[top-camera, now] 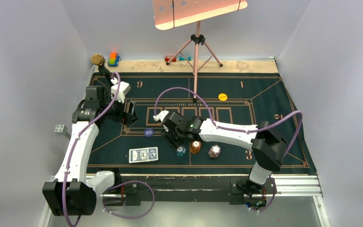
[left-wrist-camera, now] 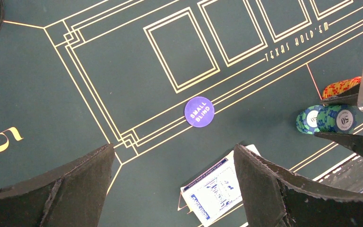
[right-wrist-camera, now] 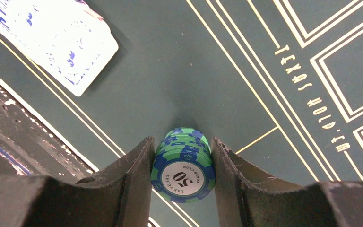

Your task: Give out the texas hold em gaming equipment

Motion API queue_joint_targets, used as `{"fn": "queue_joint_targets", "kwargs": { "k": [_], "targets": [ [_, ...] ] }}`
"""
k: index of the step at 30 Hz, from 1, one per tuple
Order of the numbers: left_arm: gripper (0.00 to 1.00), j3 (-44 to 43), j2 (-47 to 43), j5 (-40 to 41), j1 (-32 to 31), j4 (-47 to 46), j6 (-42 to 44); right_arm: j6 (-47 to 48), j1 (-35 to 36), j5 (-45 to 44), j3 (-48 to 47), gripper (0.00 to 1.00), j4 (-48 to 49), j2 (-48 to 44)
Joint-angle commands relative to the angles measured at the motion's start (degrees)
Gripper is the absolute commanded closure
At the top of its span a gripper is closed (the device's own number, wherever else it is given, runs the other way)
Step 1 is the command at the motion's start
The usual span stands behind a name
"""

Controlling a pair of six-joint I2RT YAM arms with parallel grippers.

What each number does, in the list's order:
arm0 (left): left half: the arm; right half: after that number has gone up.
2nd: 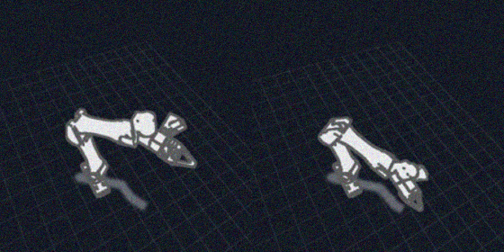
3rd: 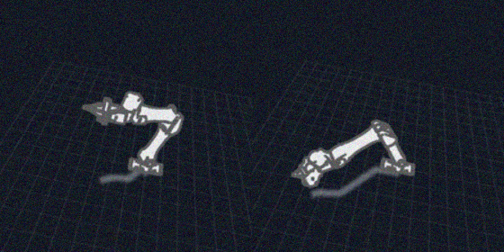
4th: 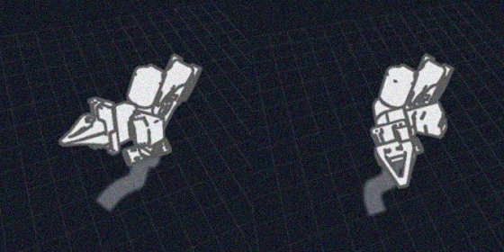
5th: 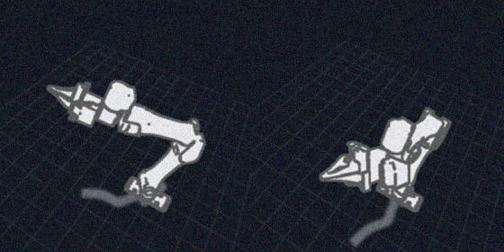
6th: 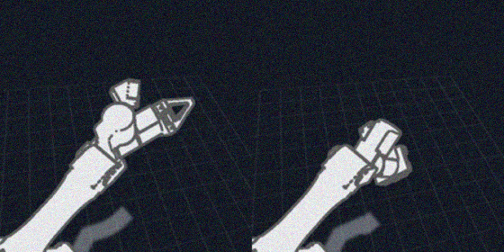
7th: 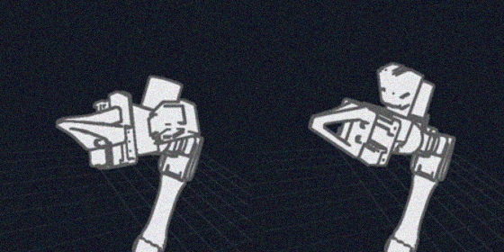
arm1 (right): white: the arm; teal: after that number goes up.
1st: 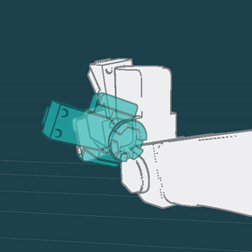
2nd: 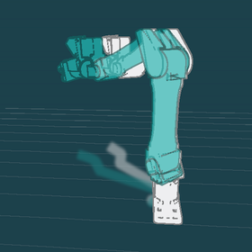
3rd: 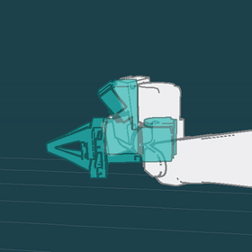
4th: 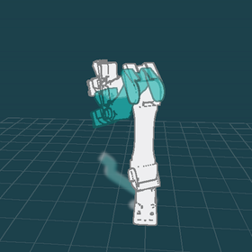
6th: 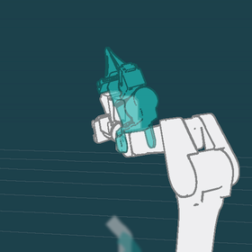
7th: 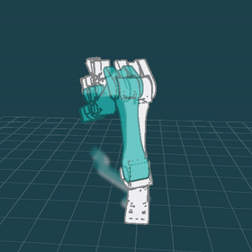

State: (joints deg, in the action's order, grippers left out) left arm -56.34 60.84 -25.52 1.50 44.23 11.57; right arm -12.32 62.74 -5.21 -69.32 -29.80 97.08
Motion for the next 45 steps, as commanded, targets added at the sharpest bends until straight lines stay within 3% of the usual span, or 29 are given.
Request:
{"fn": "queue_joint_targets", "kwargs": {
  "k": [1, 10, 20, 31, 39, 42, 45],
  "targets": [
    [0.00, 0.4, -1.2, -0.8, 0.3, -0.9, 0.5, 1.9, 0.4, -0.3, -5.1, 0.68, -0.5, 1.4],
    [0.00, 0.4, -1.4, -1.3, 0.4, -0.8, 0.6, 1.9, 0.5, -1.9, -6.8, 0.73, 1.3, 4.5],
    [0.00, 0.5, -1.3, -0.4, 0.3, -1.2, -0.3, 4.0, -3.1, -2.6, -17.8, 0.78, 5.2, 16.7],
    [0.00, -0.4, 0.3, 6.1, 0.7, -2.4, -4.0, 2.4, -7.3, -0.6, -23.5, 0.76, 10.1, 23.6],
    [0.00, 0.2, 0.2, 5.3, 0.9, -2.8, -3.9, 0.3, -7.3, 1.5, -26.6, 0.72, 10.4, 27.3],
    [0.00, 0.4, 0.3, 5.0, 0.9, -2.8, -3.5, -0.2, -7.3, 1.9, -26.4, 0.60, 10.3, 28.2],
    [0.00, 0.5, 0.5, 4.7, 0.8, -2.8, -3.2, -0.3, -7.3, 1.6, -26.2, 0.37, 9.8, 28.6]
  ]
}}
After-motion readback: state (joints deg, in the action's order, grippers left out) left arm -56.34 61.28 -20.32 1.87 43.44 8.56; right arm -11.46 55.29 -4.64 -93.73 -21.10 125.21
